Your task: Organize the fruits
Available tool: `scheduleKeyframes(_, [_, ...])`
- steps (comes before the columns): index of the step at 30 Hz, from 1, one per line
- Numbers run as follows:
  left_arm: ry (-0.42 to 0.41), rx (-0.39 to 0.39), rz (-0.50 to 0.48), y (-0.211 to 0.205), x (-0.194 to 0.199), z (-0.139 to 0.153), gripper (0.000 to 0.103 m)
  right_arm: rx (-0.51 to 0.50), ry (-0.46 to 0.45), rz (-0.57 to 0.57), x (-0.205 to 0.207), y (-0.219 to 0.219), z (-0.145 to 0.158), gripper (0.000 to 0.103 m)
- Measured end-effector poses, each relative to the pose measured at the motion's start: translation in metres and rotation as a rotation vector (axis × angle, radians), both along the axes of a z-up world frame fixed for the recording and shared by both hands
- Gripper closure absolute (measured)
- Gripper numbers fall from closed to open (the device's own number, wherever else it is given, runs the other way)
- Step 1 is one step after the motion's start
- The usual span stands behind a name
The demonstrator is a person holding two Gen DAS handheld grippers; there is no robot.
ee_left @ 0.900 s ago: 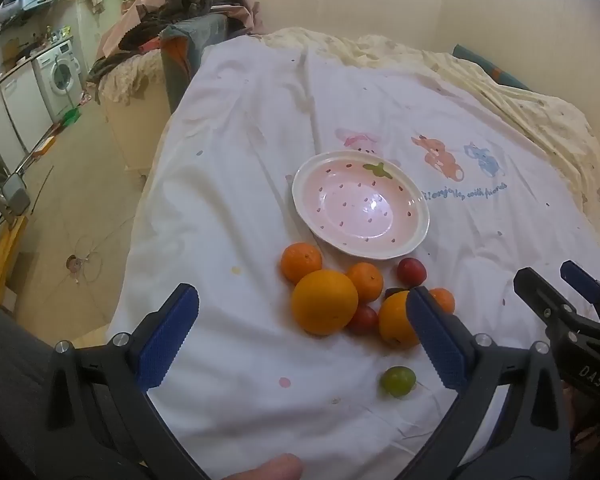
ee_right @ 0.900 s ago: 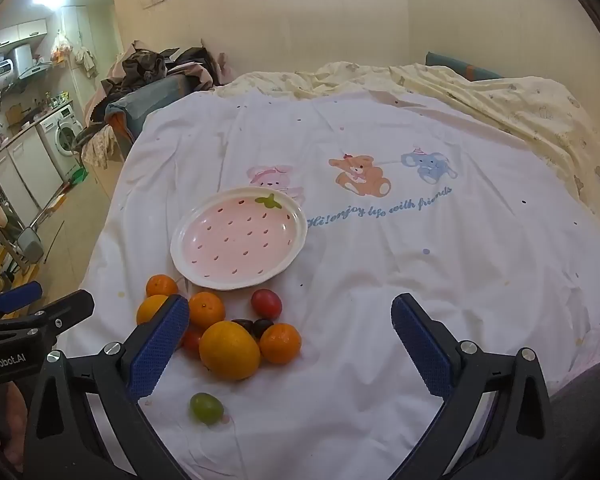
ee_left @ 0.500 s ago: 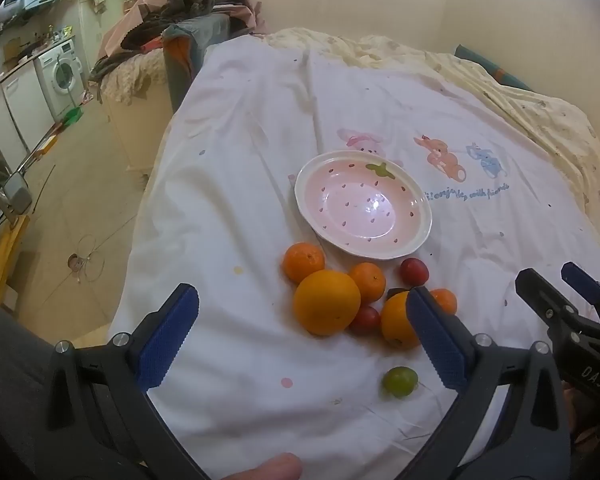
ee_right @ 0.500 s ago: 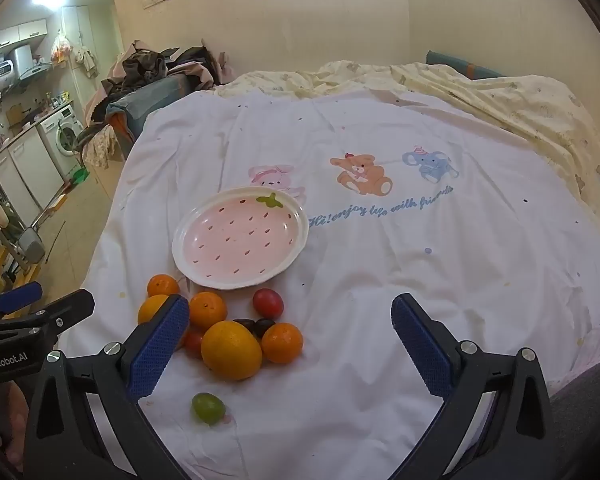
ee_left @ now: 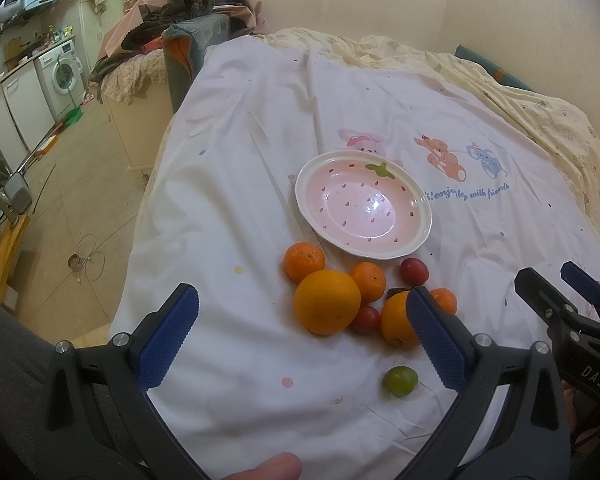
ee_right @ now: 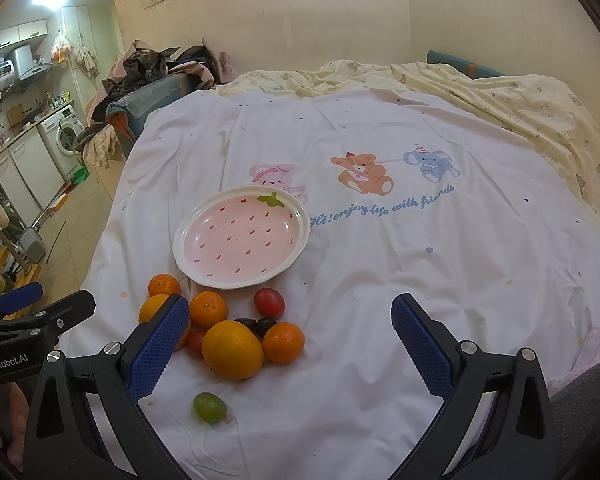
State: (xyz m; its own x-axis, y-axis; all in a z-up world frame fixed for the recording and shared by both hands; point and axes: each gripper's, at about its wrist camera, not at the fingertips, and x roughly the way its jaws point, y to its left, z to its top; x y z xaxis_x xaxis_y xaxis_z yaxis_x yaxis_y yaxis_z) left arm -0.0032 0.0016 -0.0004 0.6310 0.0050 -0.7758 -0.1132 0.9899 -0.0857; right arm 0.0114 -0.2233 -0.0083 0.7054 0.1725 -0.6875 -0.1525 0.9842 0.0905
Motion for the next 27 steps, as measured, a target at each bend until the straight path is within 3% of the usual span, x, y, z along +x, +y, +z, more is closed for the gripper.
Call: scheduleKeyframes(27, [-0.001, 0.008, 0.000, 0.0064, -0.0008, -0.0004, 0.001, 0.005, 0.001, 0.002, 0.0001, 0.0033, -0.0015, 0.000])
